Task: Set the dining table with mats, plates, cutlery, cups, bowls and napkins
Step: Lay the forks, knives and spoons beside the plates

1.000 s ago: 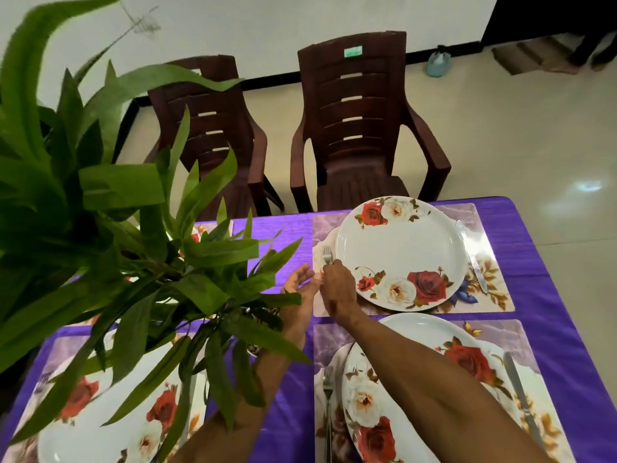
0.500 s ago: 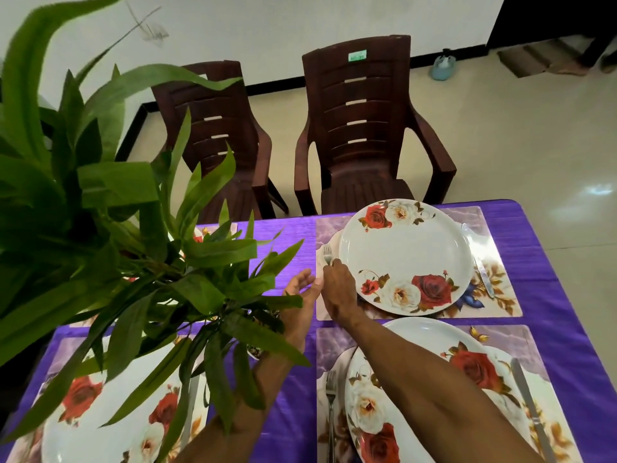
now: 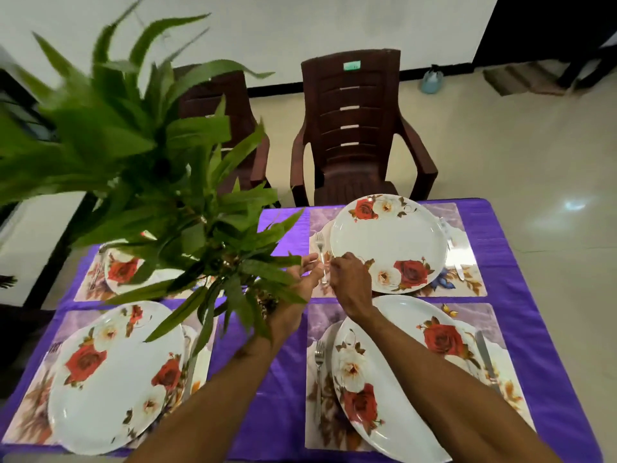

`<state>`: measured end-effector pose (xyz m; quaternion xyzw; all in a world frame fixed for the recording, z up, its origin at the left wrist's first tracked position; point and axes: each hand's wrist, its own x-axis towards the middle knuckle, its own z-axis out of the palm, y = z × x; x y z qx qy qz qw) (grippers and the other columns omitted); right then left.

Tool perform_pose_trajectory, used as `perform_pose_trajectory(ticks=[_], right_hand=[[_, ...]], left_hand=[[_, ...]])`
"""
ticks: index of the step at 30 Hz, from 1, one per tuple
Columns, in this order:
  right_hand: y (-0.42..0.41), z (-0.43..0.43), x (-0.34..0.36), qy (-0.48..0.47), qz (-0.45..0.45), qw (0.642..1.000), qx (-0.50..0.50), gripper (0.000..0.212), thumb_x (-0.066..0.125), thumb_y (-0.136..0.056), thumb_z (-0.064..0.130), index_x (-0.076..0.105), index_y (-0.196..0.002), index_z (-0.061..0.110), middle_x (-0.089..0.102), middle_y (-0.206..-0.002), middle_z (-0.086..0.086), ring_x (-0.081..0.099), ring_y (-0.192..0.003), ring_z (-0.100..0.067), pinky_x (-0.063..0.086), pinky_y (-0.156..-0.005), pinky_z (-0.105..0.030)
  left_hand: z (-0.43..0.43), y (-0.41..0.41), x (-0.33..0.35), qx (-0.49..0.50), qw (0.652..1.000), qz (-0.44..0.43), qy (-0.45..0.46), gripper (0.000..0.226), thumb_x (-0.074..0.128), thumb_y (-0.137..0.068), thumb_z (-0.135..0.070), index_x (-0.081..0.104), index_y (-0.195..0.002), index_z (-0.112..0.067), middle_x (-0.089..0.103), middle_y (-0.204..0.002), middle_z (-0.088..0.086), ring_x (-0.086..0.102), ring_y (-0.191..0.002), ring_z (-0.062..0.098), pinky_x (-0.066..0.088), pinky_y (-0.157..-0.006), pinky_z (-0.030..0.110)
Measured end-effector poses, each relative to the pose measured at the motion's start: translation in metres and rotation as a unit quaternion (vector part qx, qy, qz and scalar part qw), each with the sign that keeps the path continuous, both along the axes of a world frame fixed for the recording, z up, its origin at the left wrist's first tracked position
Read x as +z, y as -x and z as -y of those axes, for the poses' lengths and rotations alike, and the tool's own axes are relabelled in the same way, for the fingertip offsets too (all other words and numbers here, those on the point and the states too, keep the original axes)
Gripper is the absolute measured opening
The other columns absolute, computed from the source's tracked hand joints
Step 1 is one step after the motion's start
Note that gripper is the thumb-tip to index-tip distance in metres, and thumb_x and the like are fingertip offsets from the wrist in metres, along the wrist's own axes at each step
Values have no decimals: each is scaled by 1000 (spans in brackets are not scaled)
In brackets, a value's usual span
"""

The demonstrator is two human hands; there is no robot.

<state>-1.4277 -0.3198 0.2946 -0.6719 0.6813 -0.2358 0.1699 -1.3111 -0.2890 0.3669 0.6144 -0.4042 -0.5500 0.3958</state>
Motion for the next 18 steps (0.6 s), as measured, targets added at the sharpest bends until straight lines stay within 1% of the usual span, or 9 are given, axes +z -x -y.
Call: perform_pose_trajectory(ticks=[2, 3, 6, 8, 10, 12, 13, 16, 18], right_hand=[[9, -16, 6, 1, 61, 998, -32, 17, 62, -95, 18, 76, -104, 15, 67, -93, -8, 63, -82, -26, 45, -64, -30], [13, -27, 6, 13, 75, 997, -29, 17, 63, -94, 20, 76, -104, 18, 67, -95, -5, 63, -84, -23, 41, -65, -28], [13, -63, 9, -1, 99, 995, -23, 19, 64, -89, 18, 76, -103, 23, 69, -98, 1, 63, -84, -17, 40, -65, -26], [11, -83, 8, -19, 104, 994, -15, 14, 68, -86, 16, 76, -97, 21, 71, -92, 1, 64, -77, -17, 39, -64, -27], [-3, -97, 9, -49, 103, 993, 12, 9, 73, -86, 19, 77, -93, 19, 74, -86, 1, 66, -72, -17, 47, -66, -30], [-22, -105, 12, -76, 94, 992, 39, 8, 73, -87, 23, 79, -91, 19, 76, -84, 2, 69, -71, -16, 51, -67, -32], [-36, -109, 11, -82, 86, 991, 61, 9, 72, -87, 26, 78, -88, 20, 76, -82, 2, 69, -71, -16, 51, -67, -33], [-88, -124, 13, -84, 53, 986, 135, 20, 67, -84, 34, 76, -81, 17, 75, -77, -4, 70, -71, -17, 51, -62, -35], [-128, -135, 11, -107, 54, 980, 159, 14, 71, -84, 30, 78, -85, 18, 76, -77, -2, 71, -72, -15, 51, -64, -31]], left_hand=[[-10, -4, 0, -16, 1000, -14, 12, 23, 67, -92, -8, 67, -112, -17, 71, -110, 6, 67, -101, 25, 54, -92, 37], [-18, -9, -1, -22, 999, -21, 14, 24, 68, -90, -10, 66, -114, -14, 71, -111, 8, 66, -100, 26, 55, -85, 32], [-46, -27, -4, -31, 1000, -1, -2, 33, 66, -77, -25, 66, -109, -14, 70, -101, 12, 66, -80, 15, 51, -62, 17], [-64, -46, -9, -51, 999, 0, -5, 26, 66, -80, -27, 65, -105, -18, 72, -91, 3, 67, -71, 6, 51, -63, 18], [-79, -75, -16, -54, 998, 0, -14, 20, 66, -92, -12, 67, -111, -10, 75, -79, -8, 67, -67, 1, 51, -65, 19], [-94, -107, -17, -30, 999, 19, -8, 29, 63, -93, -6, 63, -120, 5, 74, -80, -7, 67, -70, 2, 53, -68, 20], [-102, -126, -17, -24, 999, 32, 8, 33, 65, -91, -10, 64, -120, 6, 74, -85, -1, 66, -75, 4, 54, -70, 21], [-126, -185, -17, -8, 999, 28, 22, 18, 65, -93, -7, 68, -111, -7, 72, -86, 2, 65, -75, 8, 52, -69, 21], [-141, -225, -22, 22, 999, 27, 21, 14, 65, -94, -9, 69, -106, -14, 73, -83, 1, 68, -73, 8, 52, -69, 25]])
